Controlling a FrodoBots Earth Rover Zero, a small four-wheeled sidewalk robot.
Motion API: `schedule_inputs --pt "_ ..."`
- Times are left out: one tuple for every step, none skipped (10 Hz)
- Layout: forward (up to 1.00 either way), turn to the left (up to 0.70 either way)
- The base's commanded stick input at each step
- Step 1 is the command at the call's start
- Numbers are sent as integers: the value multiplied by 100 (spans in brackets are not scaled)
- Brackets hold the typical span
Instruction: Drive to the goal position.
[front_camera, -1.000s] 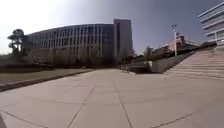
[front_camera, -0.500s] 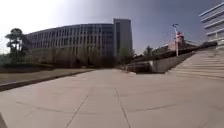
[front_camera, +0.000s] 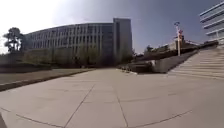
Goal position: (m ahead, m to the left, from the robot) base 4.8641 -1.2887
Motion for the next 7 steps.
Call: schedule_inputs --pt "70 0" --pt "70 0" --pt "70 0" --pt "70 0" --pt "70 0" --pt "70 0" --pt "70 0"
